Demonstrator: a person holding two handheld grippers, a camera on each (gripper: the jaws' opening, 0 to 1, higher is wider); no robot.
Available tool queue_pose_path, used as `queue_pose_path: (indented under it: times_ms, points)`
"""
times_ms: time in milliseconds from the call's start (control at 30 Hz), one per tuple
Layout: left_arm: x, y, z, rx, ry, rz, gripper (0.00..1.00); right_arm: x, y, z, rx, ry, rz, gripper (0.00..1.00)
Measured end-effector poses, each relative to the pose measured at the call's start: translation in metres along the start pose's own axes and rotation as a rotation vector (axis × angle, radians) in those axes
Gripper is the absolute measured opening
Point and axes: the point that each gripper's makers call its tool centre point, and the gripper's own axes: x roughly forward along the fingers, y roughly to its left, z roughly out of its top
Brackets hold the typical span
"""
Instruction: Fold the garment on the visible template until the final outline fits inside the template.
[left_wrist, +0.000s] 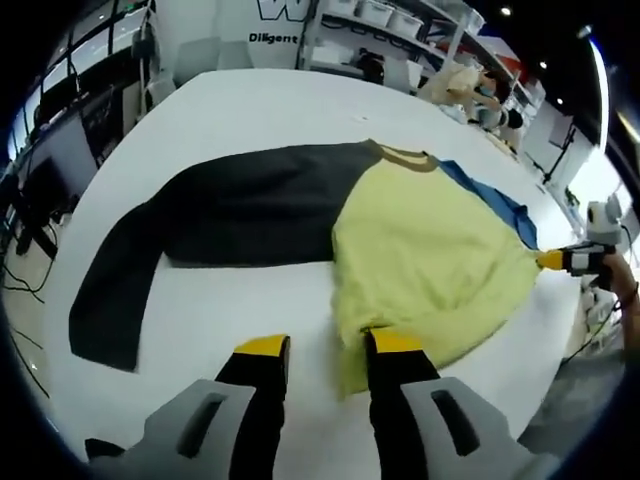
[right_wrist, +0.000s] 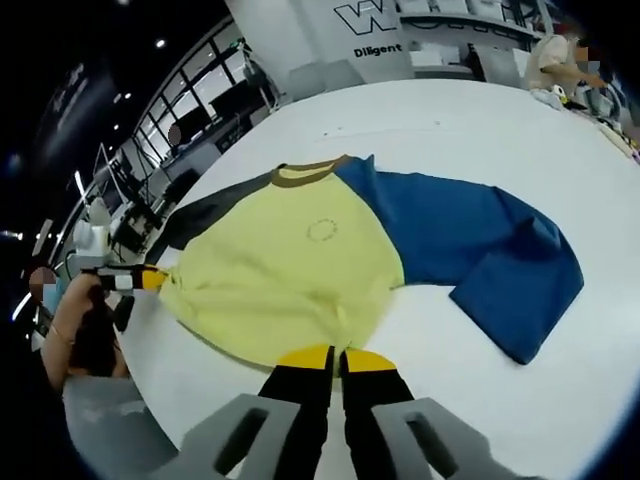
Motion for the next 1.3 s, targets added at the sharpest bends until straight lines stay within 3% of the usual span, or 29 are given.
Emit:
queue_pose_path:
  times_ms: [200, 367, 667, 733, 1033, 1300]
  points:
    - [-0.014, -0.019, 0.003, 0.008, -0.02, -0.054, 0.39, -0.001, 0.002, 0.0, -0.013, 0.005, 0.004, 0.0]
    - [-0.015, -0.023, -0.01, 0.054, 0.024, -0.078, 0.38, -0.003, 0.003, -0.001, -0.026, 0.008, 0.009, 0.0]
    - [-0.013, -0.027, -0.013, 0.044, 0.017, -0.104, 0.13, -0.01, 0.007, 0.001, -0.054, 0.003, 0.015, 0.0]
    - [-0.015, -0.026, -0.016, 0.084, 0.032, -0.092, 0.04, -0.014, 0.009, 0.002, -0.091, 0.008, 0.018, 0.0]
    - [-0.031, -0.026, -0.022, 0.118, 0.059, -0.097, 0.03, -0.037, 0.024, 0.003, -0.156, 0.005, 0.045, 0.0]
    - [-0.058, -0.036, -0.033, 0.144, 0.107, -0.118, 0.03, -0.064, 0.038, -0.018, -0.177, 0.042, 0.067, 0.0]
